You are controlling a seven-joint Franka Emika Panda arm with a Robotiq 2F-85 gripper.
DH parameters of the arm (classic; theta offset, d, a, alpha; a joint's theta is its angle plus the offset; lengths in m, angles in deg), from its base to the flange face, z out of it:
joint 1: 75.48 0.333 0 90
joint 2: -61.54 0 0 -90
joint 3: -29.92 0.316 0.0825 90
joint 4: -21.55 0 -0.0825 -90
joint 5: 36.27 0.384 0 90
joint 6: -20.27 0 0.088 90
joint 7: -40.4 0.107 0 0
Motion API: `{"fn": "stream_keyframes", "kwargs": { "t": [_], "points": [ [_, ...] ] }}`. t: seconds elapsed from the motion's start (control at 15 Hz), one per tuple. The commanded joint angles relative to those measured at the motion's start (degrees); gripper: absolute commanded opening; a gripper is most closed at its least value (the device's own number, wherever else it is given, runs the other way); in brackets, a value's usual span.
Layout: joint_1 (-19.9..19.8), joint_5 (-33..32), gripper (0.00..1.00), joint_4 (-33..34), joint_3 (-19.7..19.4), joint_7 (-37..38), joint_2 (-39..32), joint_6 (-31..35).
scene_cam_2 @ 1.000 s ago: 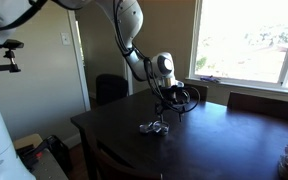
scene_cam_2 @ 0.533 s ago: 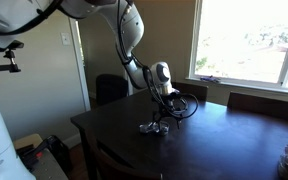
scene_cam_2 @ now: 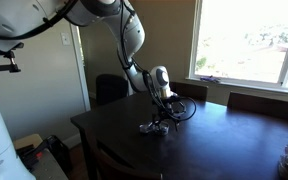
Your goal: Unstack the silver measuring cups
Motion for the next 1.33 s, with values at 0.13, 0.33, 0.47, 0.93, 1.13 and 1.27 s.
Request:
{"fn": "stream_keyframes", "kwargs": {
  "t": [0.13, 0.33, 0.47, 0.93, 1.13, 1.27],
  "points": [
    [-0.21, -1.16, 0.47, 1.33, 0.82, -1.38, -0.77, 0.38],
    [-0.08, -1.41, 0.27, 1.22, 0.74, -1.59, -0.69, 0.93],
    [0.00, -1.69, 0.15, 0.70, 0.68, -1.66, -0.27, 1.65],
    [0.45, -5.17, 0.03, -3.10, -0.23, -1.41, 2.55, 7.42],
    [0.87, -8.06, 0.03, -5.66, -1.30, -0.81, 4.14, 11.90],
    [0.71, -9.90, 0.03, -7.90, -1.69, -0.51, 5.90, 14.48]
  ]
}}
